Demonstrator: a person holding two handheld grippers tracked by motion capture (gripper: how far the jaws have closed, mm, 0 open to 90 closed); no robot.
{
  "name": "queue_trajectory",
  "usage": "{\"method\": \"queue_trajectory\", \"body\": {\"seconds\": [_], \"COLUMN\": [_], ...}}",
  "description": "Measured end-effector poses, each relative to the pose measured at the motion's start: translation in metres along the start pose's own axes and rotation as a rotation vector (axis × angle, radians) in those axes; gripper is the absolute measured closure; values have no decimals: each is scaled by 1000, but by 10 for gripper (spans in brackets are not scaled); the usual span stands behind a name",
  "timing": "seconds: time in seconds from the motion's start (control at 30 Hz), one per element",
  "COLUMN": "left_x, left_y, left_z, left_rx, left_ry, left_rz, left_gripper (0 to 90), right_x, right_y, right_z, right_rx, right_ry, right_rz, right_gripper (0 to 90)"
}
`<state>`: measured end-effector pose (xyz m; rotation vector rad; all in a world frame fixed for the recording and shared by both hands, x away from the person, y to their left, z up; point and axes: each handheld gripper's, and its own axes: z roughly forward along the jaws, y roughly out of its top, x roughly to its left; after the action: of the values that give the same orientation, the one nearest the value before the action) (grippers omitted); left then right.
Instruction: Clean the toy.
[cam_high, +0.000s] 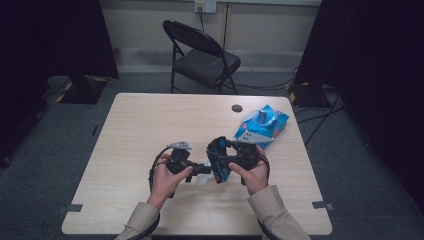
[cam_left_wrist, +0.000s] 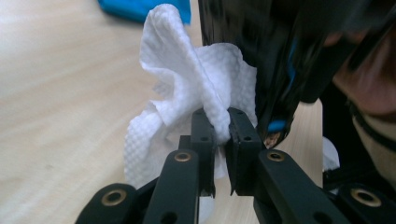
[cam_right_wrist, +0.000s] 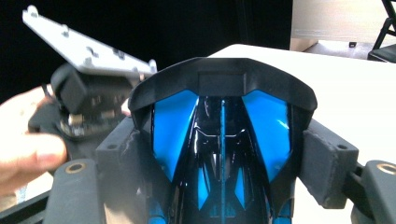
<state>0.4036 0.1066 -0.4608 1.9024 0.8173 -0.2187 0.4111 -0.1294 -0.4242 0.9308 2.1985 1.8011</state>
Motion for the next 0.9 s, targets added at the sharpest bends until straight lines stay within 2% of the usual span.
{"method": "queue_trajectory", "body": {"seconds": [0.07,0.17,0.53,0.9], "left_x": [0,1,12,23], "left_y": [-4,-6,-4,-13], "left_z": [6,7,-27,-44], "left_rx": [16,27,1,-5], "left_ry": [-2,19,86,126], "left_rz": [0,8,6,-15], "left_gripper": [825,825,824,824], "right_x": [-1,-2,-16,-31], "right_y": [0,1,-2,-10], "right_z": [-1,-4,-22,-39], "right_rx": [-3,-6,-4,16], "right_ry": [-1,-9,-65,-128], "right_rz": [4,5,7,22], "right_gripper": [255,255,255,255]}}
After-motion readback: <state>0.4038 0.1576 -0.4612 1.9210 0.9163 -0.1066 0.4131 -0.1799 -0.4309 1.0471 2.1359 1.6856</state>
